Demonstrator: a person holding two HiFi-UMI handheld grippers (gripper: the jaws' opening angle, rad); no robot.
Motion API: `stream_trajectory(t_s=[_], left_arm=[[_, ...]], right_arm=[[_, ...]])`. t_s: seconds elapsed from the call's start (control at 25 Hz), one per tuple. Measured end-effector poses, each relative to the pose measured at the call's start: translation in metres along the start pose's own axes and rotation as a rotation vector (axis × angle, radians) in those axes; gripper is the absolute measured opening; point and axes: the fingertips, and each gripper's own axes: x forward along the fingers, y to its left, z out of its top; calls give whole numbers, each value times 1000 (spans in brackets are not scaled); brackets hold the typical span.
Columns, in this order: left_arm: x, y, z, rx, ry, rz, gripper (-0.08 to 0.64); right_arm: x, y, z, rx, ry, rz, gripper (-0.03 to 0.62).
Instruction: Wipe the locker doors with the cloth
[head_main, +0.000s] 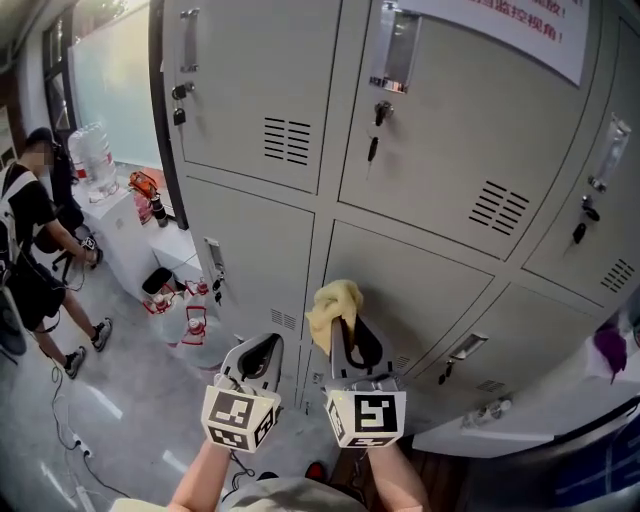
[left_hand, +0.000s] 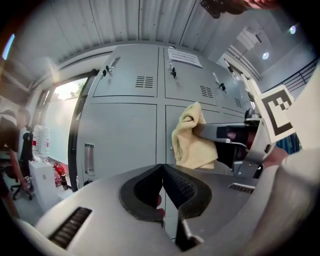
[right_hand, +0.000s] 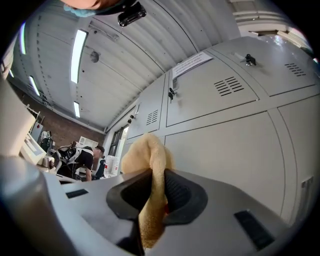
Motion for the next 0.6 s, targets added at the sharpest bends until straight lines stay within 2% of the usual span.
stream_trajectory(t_s=[0.4, 0.6], left_arm=[[-14, 19, 0, -6, -4, 67, 23], [-16, 21, 0, -4, -5, 77, 23]], right_arm=[[64, -2, -11, -47, 33, -12, 69], [71, -7, -17, -62, 43, -24, 69]])
